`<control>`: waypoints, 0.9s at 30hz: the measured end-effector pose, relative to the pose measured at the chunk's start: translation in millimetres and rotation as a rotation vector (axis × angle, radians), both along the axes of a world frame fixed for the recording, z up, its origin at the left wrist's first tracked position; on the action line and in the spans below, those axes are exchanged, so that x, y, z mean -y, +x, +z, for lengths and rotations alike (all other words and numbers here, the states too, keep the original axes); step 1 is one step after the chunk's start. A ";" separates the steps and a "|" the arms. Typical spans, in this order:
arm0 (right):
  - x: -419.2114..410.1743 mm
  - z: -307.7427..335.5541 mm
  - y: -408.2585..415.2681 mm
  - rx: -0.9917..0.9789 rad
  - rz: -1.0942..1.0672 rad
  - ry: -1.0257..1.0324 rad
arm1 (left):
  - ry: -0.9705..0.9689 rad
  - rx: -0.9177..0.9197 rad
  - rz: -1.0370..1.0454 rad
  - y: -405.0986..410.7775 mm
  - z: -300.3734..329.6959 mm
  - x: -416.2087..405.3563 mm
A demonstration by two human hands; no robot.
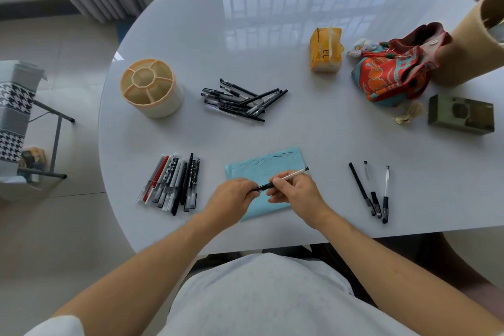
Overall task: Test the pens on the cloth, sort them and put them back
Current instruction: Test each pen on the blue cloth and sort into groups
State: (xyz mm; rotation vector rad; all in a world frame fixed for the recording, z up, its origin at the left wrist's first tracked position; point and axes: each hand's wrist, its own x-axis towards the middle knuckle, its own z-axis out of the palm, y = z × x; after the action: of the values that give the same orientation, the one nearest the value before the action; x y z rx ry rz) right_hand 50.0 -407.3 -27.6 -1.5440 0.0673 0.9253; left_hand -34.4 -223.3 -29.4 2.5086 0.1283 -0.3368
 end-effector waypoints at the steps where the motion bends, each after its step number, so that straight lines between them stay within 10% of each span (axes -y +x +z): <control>1: -0.9 -1.5 -2.0 0.009 -0.018 -0.013 | 0.014 0.003 -0.005 0.5 0.7 1.2; 27: 141.0 -41.1 66.7 0.563 0.380 -0.974 | 0.184 -0.075 0.127 -49.1 -36.9 -6.0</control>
State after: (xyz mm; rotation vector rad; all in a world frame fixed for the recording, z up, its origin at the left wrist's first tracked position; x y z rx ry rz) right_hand 116.6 -548.3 -68.7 -2.7522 -0.2193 0.7315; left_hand -83.6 -217.3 -66.3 2.6531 0.3621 -0.3822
